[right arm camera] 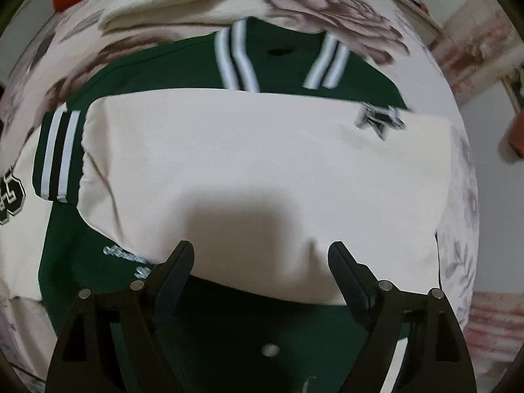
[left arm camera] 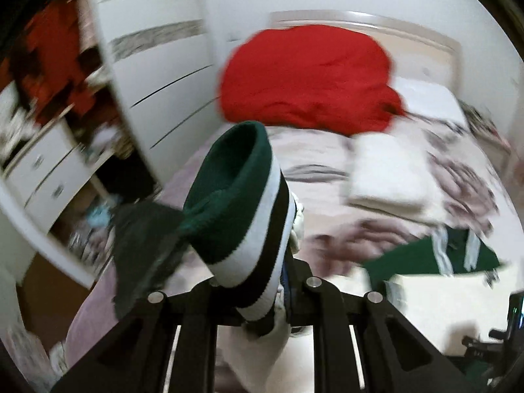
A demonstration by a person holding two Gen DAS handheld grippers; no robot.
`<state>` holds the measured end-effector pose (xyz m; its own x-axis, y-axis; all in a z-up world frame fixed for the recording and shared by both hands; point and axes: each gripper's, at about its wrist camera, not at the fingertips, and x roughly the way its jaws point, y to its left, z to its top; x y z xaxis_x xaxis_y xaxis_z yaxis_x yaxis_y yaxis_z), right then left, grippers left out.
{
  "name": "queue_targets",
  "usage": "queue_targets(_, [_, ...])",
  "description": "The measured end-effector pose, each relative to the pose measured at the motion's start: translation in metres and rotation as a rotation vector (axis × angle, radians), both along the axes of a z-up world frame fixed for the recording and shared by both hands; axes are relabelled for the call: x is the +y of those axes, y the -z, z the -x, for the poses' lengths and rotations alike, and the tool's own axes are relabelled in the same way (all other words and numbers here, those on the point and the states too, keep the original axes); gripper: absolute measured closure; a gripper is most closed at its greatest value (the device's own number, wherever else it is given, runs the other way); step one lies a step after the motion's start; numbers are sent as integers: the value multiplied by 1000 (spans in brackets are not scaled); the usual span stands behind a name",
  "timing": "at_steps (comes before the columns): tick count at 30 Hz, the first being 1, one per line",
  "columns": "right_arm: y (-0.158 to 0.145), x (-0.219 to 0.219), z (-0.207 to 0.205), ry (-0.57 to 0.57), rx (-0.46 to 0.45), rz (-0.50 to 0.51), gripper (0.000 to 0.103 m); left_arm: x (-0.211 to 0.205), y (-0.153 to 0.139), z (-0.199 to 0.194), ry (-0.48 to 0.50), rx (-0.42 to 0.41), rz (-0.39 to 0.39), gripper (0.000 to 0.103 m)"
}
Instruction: Fold large clothes
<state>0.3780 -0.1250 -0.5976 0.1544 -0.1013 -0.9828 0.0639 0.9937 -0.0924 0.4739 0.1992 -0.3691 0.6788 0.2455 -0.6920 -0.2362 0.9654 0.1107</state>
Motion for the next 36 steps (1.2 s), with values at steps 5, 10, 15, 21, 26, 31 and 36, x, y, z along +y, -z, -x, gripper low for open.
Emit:
queue_targets(5, [-12,-74,-34,121,18,-93,18,-152,6,-16,187,42,6,91])
queue_targets(10, [-10,-173,7,196,91,-91,18,-310,37,-29,374,111,12,91])
queue_targets(15, [-4,-258,68,276,148,-87,18,-430,85,-38,502,219,19,91])
queue_targets(21, [3,-336,106,356,185,-136,18,-488,156,-46,535,417,-18,86])
queue_targets(26, [-8,-380,120,360,141,-381,18,-476,138,-36,569,389,80,11])
queue_targets(31, [-31,-369,101,210,143,-555,17,-412,90,-17,487,263,44,11])
queue_targets(36, [-32,-347,38,184,125,-650,17,-271,97,-37,179,343,-55,11])
